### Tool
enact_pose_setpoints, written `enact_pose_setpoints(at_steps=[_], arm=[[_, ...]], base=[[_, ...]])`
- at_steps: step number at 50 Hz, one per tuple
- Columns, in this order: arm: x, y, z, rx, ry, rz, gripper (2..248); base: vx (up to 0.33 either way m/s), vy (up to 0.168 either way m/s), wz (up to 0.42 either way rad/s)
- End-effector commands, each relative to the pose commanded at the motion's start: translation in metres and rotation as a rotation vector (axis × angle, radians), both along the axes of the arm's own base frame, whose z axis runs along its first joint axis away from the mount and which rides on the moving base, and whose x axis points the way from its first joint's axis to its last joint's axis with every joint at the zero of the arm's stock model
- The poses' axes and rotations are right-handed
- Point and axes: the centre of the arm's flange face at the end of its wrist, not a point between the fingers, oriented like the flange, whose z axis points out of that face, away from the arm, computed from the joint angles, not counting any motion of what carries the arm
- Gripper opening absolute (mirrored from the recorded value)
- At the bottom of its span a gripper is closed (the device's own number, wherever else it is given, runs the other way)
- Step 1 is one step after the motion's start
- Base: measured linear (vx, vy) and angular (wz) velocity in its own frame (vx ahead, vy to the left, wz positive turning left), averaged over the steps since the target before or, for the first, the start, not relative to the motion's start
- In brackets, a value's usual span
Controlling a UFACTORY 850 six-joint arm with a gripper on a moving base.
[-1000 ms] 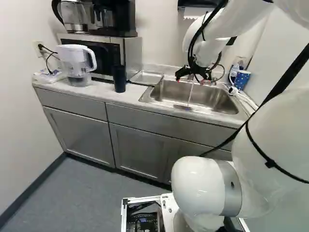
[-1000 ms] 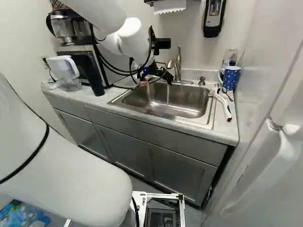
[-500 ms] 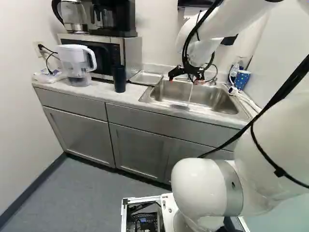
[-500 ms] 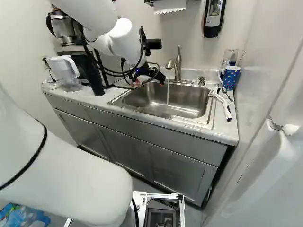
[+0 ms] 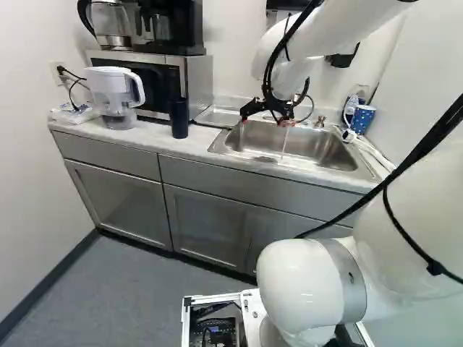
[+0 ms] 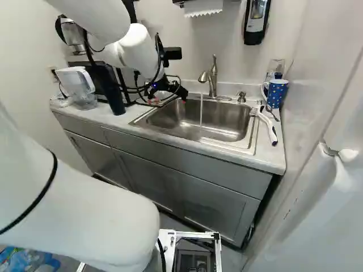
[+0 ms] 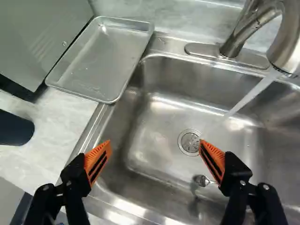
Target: Rinse the cup and place it in the tray
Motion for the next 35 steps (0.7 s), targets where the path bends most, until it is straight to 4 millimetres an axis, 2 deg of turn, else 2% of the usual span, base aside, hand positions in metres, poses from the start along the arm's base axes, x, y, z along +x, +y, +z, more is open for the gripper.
enact_pose_setpoints(at_steps=[35], arm=[[0.001,0.055,0.0,0.0,0.0,0.134,247]], base=[[0.0,0.0,0.0]])
